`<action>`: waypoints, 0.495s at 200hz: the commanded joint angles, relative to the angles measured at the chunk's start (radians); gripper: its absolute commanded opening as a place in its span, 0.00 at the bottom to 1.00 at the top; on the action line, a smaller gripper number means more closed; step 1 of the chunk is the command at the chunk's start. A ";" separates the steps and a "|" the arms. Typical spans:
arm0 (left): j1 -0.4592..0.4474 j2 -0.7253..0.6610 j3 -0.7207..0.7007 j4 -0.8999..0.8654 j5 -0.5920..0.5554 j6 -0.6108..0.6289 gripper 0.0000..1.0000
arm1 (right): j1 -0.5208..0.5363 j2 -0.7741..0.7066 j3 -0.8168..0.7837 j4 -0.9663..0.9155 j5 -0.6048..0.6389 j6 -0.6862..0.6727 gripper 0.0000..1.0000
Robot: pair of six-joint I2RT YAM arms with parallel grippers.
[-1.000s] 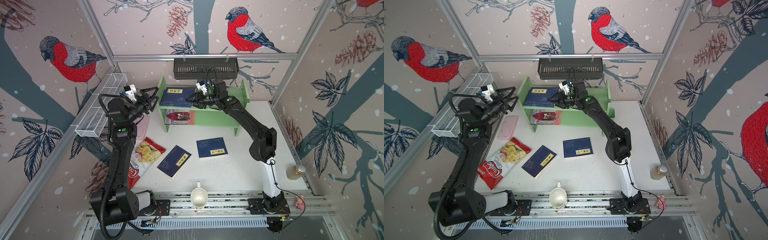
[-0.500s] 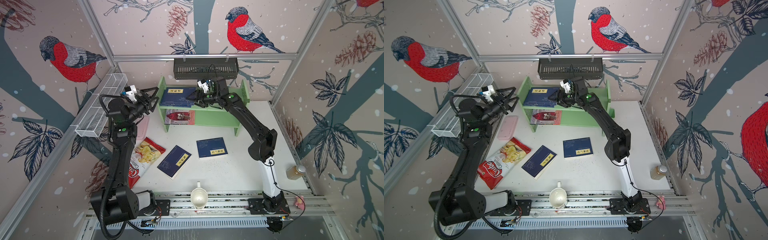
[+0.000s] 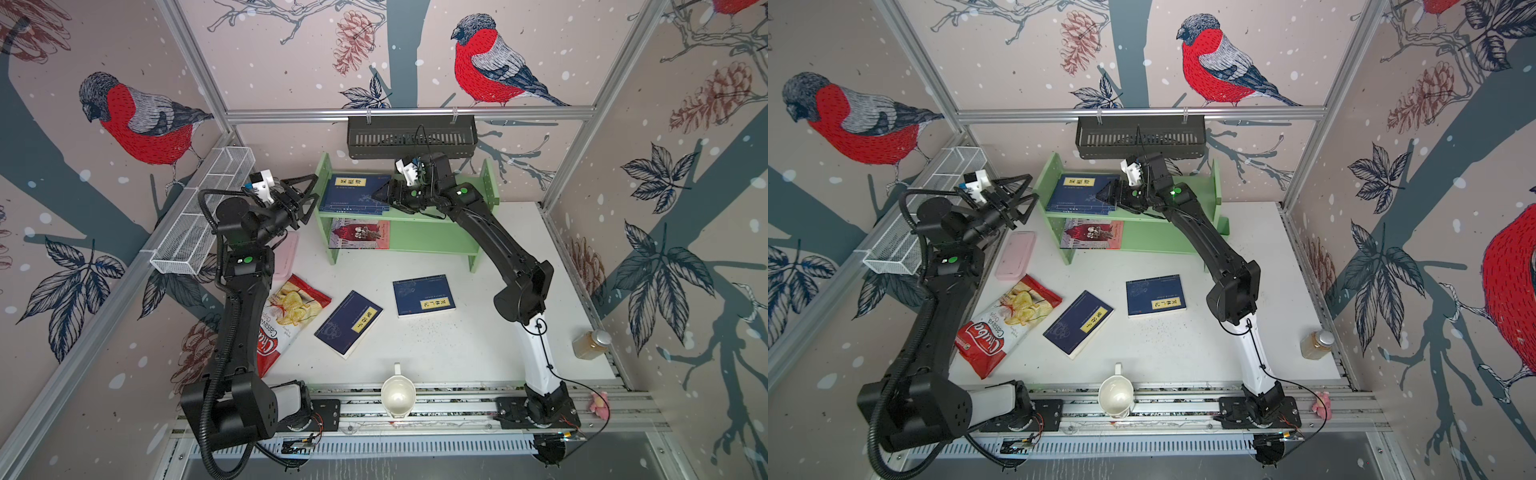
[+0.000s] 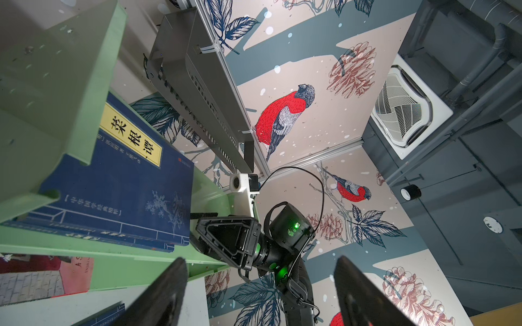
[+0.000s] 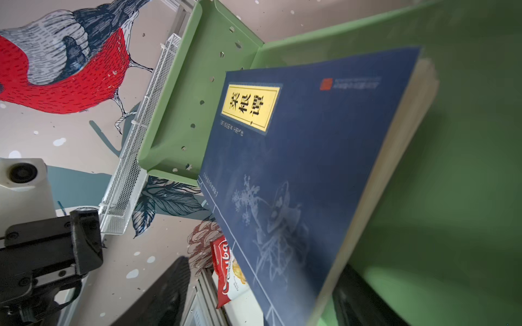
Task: Stacking books/files
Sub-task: Place the book on the bookshelf.
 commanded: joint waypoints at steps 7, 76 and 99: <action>0.002 -0.002 0.001 0.023 0.003 0.017 0.82 | 0.012 -0.006 -0.001 -0.144 0.116 -0.065 0.78; 0.002 -0.002 -0.002 -0.009 -0.005 0.051 0.82 | 0.054 -0.063 -0.004 -0.154 0.309 -0.163 0.73; 0.001 0.001 0.002 -0.012 -0.009 0.058 0.82 | 0.079 -0.060 -0.004 -0.146 0.327 -0.189 0.69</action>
